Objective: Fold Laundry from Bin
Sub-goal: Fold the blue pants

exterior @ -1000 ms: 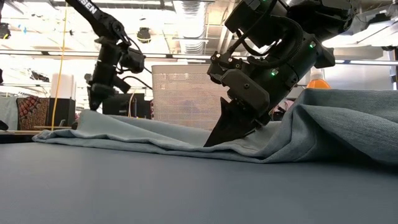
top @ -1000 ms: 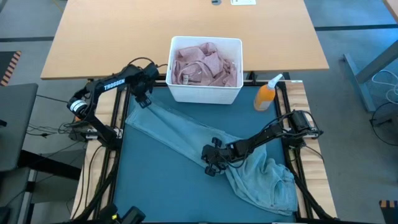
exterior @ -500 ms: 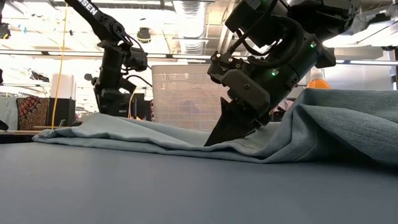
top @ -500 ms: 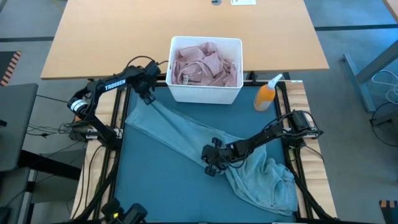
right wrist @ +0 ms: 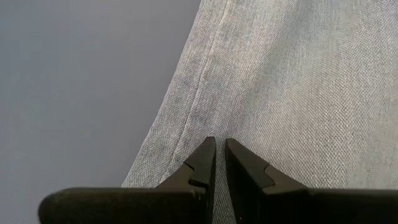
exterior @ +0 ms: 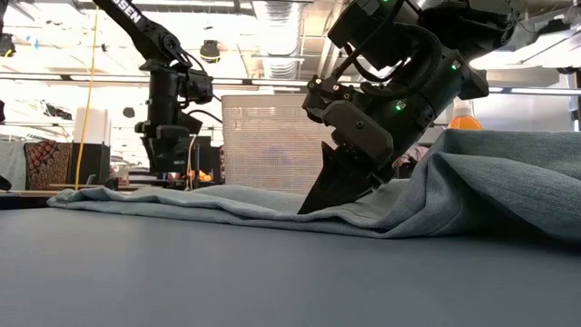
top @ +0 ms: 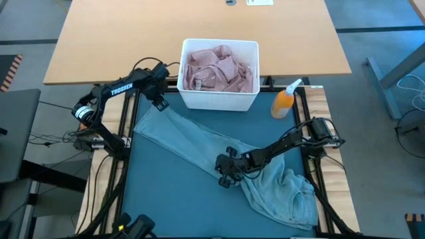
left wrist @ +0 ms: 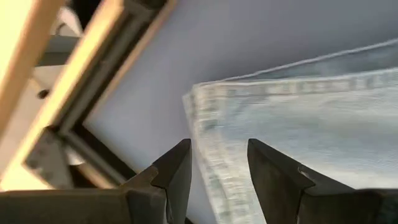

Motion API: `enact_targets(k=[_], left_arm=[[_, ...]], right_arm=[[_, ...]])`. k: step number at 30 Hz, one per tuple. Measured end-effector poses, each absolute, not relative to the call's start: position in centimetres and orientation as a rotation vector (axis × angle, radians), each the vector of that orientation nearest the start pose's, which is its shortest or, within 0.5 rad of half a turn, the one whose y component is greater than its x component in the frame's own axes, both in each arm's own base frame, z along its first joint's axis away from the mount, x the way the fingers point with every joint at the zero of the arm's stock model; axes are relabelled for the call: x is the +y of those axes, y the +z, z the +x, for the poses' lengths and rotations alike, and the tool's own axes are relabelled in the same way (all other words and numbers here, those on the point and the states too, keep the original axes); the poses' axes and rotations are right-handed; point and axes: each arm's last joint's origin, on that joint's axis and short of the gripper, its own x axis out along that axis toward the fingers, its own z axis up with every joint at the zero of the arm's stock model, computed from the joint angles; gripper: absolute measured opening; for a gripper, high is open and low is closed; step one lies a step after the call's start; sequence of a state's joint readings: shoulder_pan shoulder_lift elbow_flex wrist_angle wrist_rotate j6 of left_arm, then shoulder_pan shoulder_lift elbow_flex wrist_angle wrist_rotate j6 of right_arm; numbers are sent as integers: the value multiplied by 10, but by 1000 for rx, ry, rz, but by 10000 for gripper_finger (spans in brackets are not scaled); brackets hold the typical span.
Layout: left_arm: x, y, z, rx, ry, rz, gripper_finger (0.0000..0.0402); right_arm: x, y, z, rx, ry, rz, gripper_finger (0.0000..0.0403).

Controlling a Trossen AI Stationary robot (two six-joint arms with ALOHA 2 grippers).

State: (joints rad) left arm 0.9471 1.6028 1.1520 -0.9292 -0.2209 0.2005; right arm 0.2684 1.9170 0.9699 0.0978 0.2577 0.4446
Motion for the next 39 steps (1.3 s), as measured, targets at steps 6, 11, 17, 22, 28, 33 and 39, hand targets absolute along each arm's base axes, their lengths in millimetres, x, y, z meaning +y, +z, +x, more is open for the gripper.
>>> enact_targets(k=[6,11,17,22,28,33,39], left_arm=[[217,219,154,1691,609,-446,145],[187,215,158,1800,362,-569,144],[159,184,171,1866,263,-396,144],[143,172,176,1991,274,-96,144],[127,162,172,2115,149,97,144],[118,151,166,2133,98,81,144],[114,137,159,2133,89,98,144]], right_arm=[[89,116,354,802,-169,195,65],[89,116,354,802,-169,194,65],[89,116,354,801,-169,192,65],[89,116,354,801,-169,192,65],[89,116,354,801,-169,192,65],[89,116,354,801,-169,190,65],[89,116,354,802,-168,188,65]])
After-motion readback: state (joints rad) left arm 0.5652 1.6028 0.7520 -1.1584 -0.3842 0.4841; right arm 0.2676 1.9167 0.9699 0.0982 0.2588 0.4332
